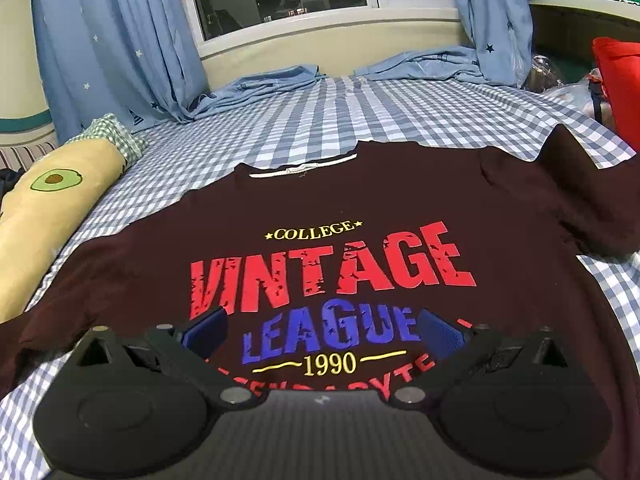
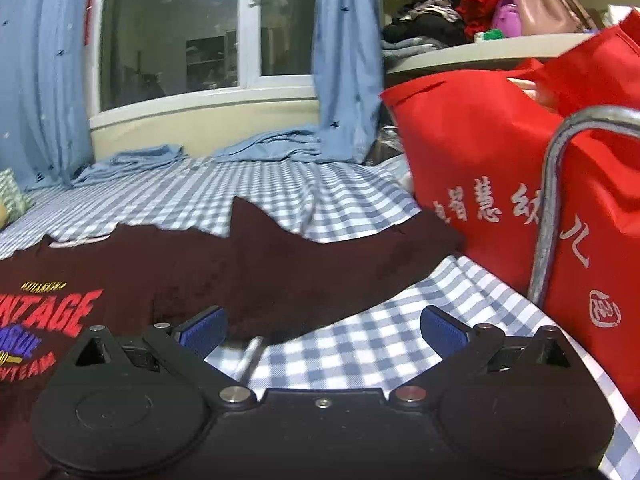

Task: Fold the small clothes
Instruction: 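Move the right tool to the sleeve cuff and close on it, then lift the sleeve with the right tool and lay it across the chest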

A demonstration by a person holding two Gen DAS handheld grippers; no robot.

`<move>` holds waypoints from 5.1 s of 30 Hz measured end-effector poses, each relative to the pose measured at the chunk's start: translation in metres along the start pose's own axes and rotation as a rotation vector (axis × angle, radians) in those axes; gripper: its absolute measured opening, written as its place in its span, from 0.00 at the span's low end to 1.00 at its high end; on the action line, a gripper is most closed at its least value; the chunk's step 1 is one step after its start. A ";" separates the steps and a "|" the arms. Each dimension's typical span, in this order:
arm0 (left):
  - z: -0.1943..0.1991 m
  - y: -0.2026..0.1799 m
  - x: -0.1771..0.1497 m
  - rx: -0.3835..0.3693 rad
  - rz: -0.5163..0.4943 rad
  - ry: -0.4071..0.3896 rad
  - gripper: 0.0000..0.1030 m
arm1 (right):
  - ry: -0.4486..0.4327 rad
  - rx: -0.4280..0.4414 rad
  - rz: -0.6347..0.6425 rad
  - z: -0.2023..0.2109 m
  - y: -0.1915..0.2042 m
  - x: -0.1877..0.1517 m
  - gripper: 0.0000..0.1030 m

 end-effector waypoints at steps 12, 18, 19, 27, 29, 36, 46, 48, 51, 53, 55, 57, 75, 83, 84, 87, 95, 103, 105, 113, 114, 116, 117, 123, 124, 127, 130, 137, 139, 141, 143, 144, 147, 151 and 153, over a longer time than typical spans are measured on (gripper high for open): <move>-0.025 -0.018 -0.014 -0.012 0.006 0.013 1.00 | 0.011 -0.098 -0.120 -0.057 -0.055 0.016 1.00; -0.037 -0.026 -0.039 -0.019 0.003 0.072 1.00 | 0.039 -0.123 -0.205 -0.102 -0.080 0.018 0.88; -0.039 -0.027 -0.045 -0.010 0.003 0.078 0.99 | 0.047 -0.122 -0.229 -0.109 -0.083 0.018 0.86; -0.039 -0.020 -0.056 -0.036 0.094 0.042 1.00 | 0.070 -0.253 -0.292 -0.163 -0.115 0.024 0.80; -0.040 -0.018 -0.058 -0.049 0.116 0.038 1.00 | 0.075 -0.282 -0.298 -0.172 -0.121 0.022 0.78; -0.040 -0.016 -0.058 -0.064 0.133 0.041 1.00 | 0.068 -0.332 -0.341 -0.181 -0.130 0.019 0.00; -0.030 0.011 -0.040 -0.091 0.245 0.062 0.99 | -0.050 -0.265 -0.269 -0.107 -0.115 0.076 0.01; -0.027 0.015 -0.038 -0.089 0.237 0.054 0.99 | -0.023 -0.207 -0.304 -0.113 -0.113 0.068 0.18; -0.027 0.015 -0.038 -0.061 0.192 0.048 1.00 | -0.005 -0.193 -0.351 -0.129 -0.115 0.051 0.45; -0.029 0.013 -0.038 -0.055 0.162 0.047 1.00 | 0.011 -0.199 -0.389 -0.145 -0.118 0.039 0.53; -0.032 0.013 -0.041 -0.058 0.161 0.056 1.00 | 0.012 -0.214 -0.427 -0.159 -0.122 0.031 0.76; -0.034 0.013 -0.044 -0.071 0.172 0.070 0.99 | 0.015 -0.246 -0.469 -0.172 -0.128 0.022 0.80; -0.018 0.043 -0.033 -0.091 0.235 0.043 0.99 | -0.142 -0.414 -0.253 -0.122 -0.119 0.081 0.26; 0.000 0.068 -0.026 -0.102 0.272 0.033 0.99 | -0.201 -0.362 -0.188 -0.075 -0.098 0.115 0.26; 0.001 0.073 -0.026 -0.094 0.275 0.029 0.99 | -0.217 -0.350 -0.162 -0.070 -0.088 0.122 0.26; 0.006 0.093 -0.022 -0.074 0.302 0.017 0.99 | -0.272 -0.291 -0.070 -0.064 -0.041 0.149 0.26; 0.013 0.155 -0.021 -0.011 0.393 -0.021 0.99 | -0.356 -0.031 0.105 -0.041 0.124 0.188 0.26; -0.002 0.203 -0.044 0.073 0.451 0.006 0.99 | -0.349 0.105 0.558 -0.053 0.309 0.120 0.26; -0.007 0.210 -0.050 0.087 0.453 0.017 0.99 | -0.303 0.134 0.683 -0.063 0.344 0.086 0.26; -0.017 0.215 -0.062 0.108 0.414 0.026 0.99 | -0.129 0.193 1.050 -0.085 0.408 -0.043 0.28; -0.019 0.214 -0.061 0.106 0.411 0.027 0.99 | -0.100 0.219 1.072 -0.086 0.410 -0.052 0.31; -0.022 0.210 -0.058 0.099 0.402 0.027 0.99 | -0.045 0.276 1.079 -0.083 0.412 -0.067 0.38; -0.023 0.208 -0.056 0.099 0.398 0.025 0.99 | -0.029 0.298 1.071 -0.079 0.409 -0.071 0.52; -0.036 0.190 -0.037 0.062 0.432 0.006 0.99 | -0.007 0.413 0.923 -0.044 0.370 -0.053 0.96; -0.039 0.184 -0.033 0.048 0.437 0.000 0.99 | 0.005 0.436 0.867 -0.038 0.359 -0.045 0.99; -0.053 0.158 -0.018 0.026 0.444 -0.021 0.99 | 0.023 0.513 0.667 -0.031 0.314 -0.024 0.99; -0.074 0.125 -0.008 0.037 0.370 -0.029 0.99 | 0.005 0.470 0.529 -0.047 0.270 -0.002 0.99; -0.102 0.086 -0.017 0.056 0.263 -0.026 0.99 | 0.063 0.189 0.233 -0.139 0.161 0.038 0.98; -0.105 0.084 -0.022 0.042 0.273 -0.028 0.99 | 0.144 0.191 0.150 -0.171 0.140 0.036 0.88; -0.107 0.085 -0.024 0.029 0.289 -0.022 0.99 | 0.202 0.198 0.050 -0.193 0.124 0.032 0.70; -0.108 0.088 -0.025 0.009 0.311 -0.016 0.99 | 0.227 0.232 -0.056 -0.206 0.113 0.030 0.47; -0.110 0.089 -0.026 -0.006 0.323 -0.014 0.99 | 0.223 0.264 -0.099 -0.208 0.112 0.031 0.32; -0.109 0.095 -0.027 -0.063 0.374 -0.027 0.99 | 0.202 0.280 -0.163 -0.203 0.107 0.034 0.13; -0.111 0.093 -0.028 -0.062 0.370 -0.024 0.99 | 0.201 0.250 -0.208 -0.199 0.089 0.029 0.09; -0.114 0.090 -0.028 -0.045 0.344 -0.015 0.99 | 0.224 0.243 -0.246 -0.207 0.087 0.022 0.09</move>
Point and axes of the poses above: each gripper's, at about its wrist camera, not at the fingertips, and z roughly against the way its jaws point, y to its left, x to its top, the point moved 8 cm from there along -z, roughly the way its jaws point, and after that the axes turned 6 degrees about x, right-handed, at the moved point
